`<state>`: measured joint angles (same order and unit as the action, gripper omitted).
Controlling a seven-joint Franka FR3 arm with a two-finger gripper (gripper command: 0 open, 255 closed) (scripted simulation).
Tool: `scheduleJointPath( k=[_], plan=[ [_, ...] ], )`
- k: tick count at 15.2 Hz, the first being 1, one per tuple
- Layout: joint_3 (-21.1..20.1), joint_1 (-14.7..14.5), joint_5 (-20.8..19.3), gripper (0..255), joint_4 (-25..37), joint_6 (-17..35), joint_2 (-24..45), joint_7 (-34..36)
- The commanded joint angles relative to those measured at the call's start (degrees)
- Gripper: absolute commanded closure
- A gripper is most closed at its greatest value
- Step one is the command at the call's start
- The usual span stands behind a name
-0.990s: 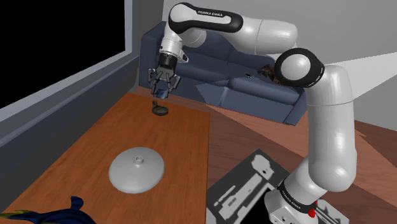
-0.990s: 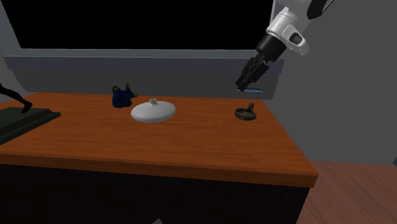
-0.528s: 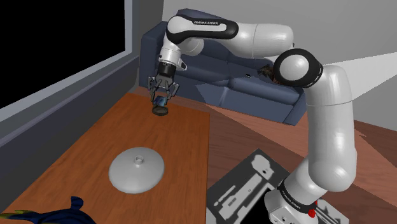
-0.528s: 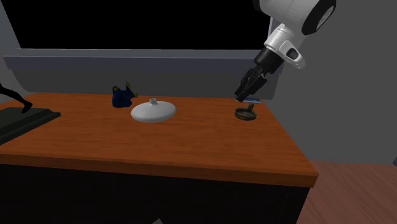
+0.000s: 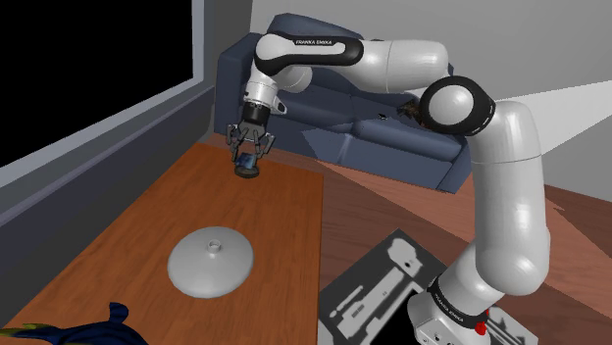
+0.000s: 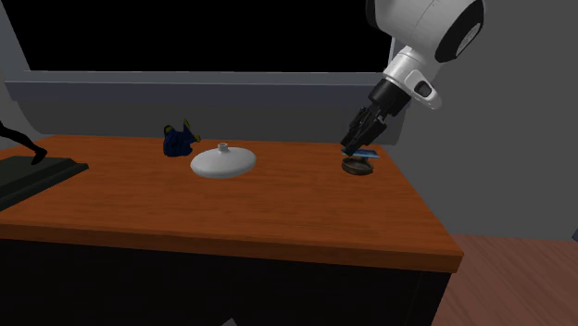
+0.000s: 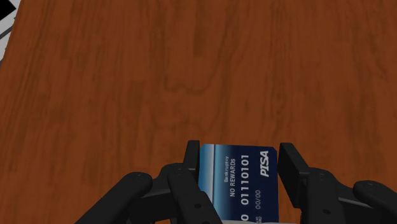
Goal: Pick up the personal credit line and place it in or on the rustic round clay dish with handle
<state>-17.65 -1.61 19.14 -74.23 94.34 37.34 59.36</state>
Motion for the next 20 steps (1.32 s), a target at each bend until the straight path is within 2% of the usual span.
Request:
scheduleJointPath(
  k=[1, 2, 3, 8, 12, 20],
  plan=[
    [0.0, 0.0, 0.0, 255, 0.0, 0.0, 0.0, 0.0],
    [0.0, 0.0, 0.0, 255, 0.0, 0.0, 0.0, 0.0],
    [0.0, 0.0, 0.0, 0, 0.0, 0.0, 0.0, 0.0],
    [0.0, 0.0, 0.0, 0, 0.0, 0.0, 0.0, 0.0],
    [0.3, 0.7, -0.9, 0, 10.7, -8.2, 2.8, 1.4],
    [0.3, 0.7, -0.9, 0, 10.7, -8.2, 2.8, 1.4]
  ],
)
